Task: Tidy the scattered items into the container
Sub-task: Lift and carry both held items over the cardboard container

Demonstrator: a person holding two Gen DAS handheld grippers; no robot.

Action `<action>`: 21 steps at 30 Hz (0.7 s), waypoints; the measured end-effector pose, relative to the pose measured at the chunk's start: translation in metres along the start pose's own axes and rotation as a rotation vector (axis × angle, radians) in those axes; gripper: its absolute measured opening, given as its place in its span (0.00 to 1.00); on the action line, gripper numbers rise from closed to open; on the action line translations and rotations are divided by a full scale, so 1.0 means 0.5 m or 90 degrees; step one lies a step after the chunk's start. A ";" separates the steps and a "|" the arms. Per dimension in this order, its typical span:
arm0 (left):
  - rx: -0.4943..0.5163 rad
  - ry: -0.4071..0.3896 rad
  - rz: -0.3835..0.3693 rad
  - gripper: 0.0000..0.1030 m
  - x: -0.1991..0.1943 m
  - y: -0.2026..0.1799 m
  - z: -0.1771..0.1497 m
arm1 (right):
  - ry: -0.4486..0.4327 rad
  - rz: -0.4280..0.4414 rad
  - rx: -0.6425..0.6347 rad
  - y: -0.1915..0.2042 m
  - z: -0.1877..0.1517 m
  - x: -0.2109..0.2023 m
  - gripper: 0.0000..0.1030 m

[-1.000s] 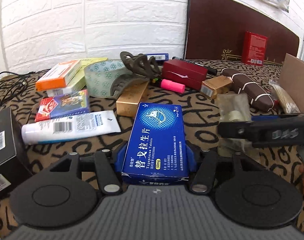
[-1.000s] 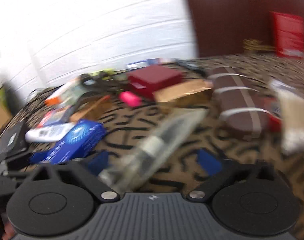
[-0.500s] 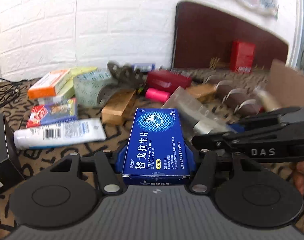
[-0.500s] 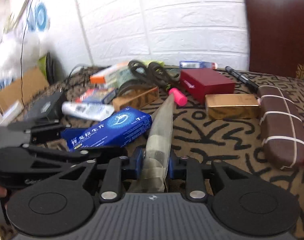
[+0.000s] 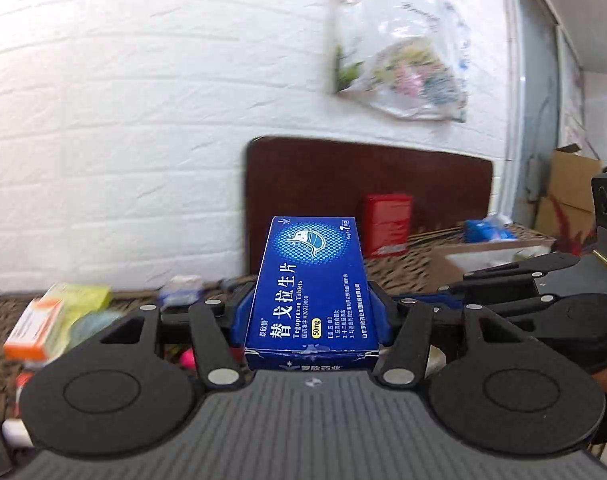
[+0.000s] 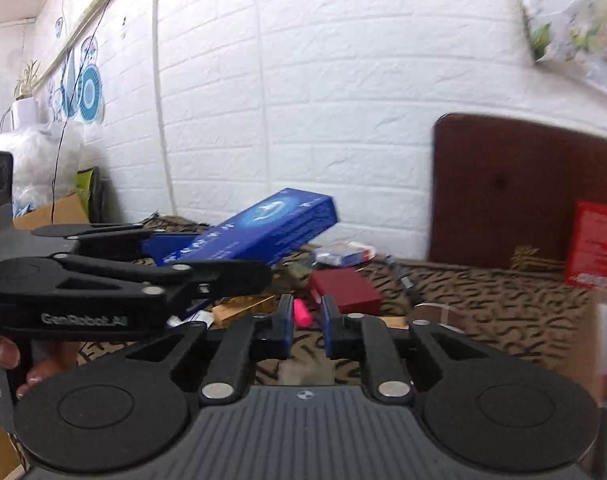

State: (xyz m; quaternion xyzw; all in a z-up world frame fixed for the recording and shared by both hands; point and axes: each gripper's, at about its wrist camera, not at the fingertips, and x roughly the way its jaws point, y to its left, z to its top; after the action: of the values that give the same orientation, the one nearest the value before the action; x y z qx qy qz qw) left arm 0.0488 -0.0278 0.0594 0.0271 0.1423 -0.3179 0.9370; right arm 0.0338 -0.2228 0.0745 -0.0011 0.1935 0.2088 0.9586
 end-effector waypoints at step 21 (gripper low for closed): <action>-0.031 0.152 0.162 0.55 0.003 0.066 -0.222 | 0.140 -0.019 0.023 0.017 -0.179 0.144 0.37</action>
State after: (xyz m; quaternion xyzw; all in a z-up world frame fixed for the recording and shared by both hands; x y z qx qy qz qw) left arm 0.0423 0.0132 -0.0485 0.0601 0.2555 -0.1879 0.9465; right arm 0.0575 -0.1939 -0.0345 -0.0095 0.3009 0.1893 0.9346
